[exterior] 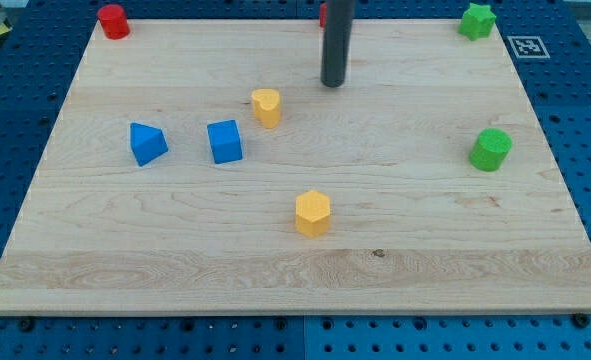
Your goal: Push the yellow heart to the top of the green circle
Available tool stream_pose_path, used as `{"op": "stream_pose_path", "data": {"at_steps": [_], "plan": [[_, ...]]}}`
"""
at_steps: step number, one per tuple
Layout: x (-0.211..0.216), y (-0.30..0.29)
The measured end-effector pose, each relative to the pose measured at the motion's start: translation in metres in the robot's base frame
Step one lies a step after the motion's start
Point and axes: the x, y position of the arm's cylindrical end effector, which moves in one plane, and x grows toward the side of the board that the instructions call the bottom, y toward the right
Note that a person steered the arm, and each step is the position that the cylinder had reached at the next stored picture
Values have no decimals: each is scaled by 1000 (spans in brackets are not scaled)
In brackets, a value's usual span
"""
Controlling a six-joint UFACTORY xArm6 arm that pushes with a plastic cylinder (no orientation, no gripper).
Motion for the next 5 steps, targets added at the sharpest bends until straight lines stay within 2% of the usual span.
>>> {"op": "stream_pose_path", "data": {"at_steps": [1,3,5], "plan": [[0,-31],[-5,-36],[-26,-96]]}}
